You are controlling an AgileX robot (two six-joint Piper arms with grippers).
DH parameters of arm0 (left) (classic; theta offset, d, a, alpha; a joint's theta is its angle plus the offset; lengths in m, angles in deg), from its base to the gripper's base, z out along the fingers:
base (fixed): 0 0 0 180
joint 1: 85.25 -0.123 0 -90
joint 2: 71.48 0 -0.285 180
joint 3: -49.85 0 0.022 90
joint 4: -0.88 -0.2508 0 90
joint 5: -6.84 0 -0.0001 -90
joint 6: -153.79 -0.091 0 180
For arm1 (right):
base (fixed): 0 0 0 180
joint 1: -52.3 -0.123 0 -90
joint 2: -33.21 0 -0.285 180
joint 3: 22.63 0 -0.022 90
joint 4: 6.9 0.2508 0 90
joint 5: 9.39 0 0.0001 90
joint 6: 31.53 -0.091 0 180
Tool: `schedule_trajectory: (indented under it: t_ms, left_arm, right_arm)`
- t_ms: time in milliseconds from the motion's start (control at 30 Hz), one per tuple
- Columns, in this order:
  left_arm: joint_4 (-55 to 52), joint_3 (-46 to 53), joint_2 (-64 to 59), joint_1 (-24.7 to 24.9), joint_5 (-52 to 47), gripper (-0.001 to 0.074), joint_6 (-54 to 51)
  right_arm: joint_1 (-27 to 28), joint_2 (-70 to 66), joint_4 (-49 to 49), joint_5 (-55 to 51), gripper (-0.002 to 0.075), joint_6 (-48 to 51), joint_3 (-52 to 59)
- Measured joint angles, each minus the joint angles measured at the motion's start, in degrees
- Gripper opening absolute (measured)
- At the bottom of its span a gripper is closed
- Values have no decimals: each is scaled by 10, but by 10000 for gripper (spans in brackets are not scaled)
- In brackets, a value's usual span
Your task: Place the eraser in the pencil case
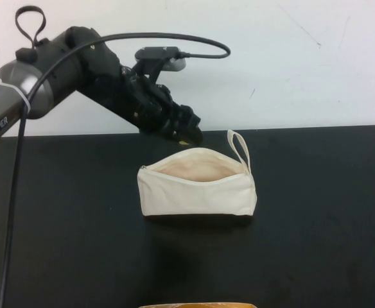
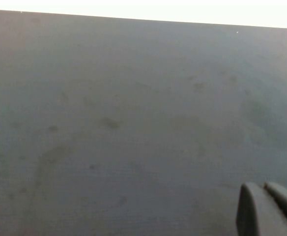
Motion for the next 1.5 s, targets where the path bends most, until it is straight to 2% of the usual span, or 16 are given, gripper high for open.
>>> schedule_trajectory:
  t_ms: [167,367,433,600,667,733,767,867,900,967,1200,1333,1500]
  left_arm:
    - [-48,-34,0,0,-30,294,43]
    - [-58,-44,-1,0,-66,295,51]
    - [-55,-45,-6,0,-70,321,45]
    - [-37,-45,-27,0,-73,465,23]
    - [-37,-45,-30,0,-73,477,19]
    - [-37,-48,-31,0,-82,431,8]
    - [-37,-53,-31,0,-95,378,1]
    - [-37,-83,-31,0,-144,150,-7]
    - [-38,-99,-31,0,-156,98,-8]
    - [-45,-131,-25,0,-165,45,-6]
    - [-145,-204,71,0,-175,3,24]
    - [-237,-211,160,0,-163,1,62]
    - [-299,-213,260,0,-148,0,82]
  right_arm:
    - [0,0,0,0,-1,0,0]
    - [0,0,0,0,-1,0,0]
    - [0,0,0,0,-1,0,0]
    - [0,0,0,0,-1,0,0]
    - [0,0,0,0,-1,0,0]
    - [0,0,0,0,-1,0,0]
    - [0,0,0,0,-1,0,0]
    - [0,0,0,0,-1,0,0]
    - [0,0,0,0,-1,0,0]
    - [0,0,0,0,-1,0,0]
    - [0,0,0,0,-1,0,0]
    - [0,0,0,0,-1,0,0]
    - [0,0,0,0,-1,0,0]
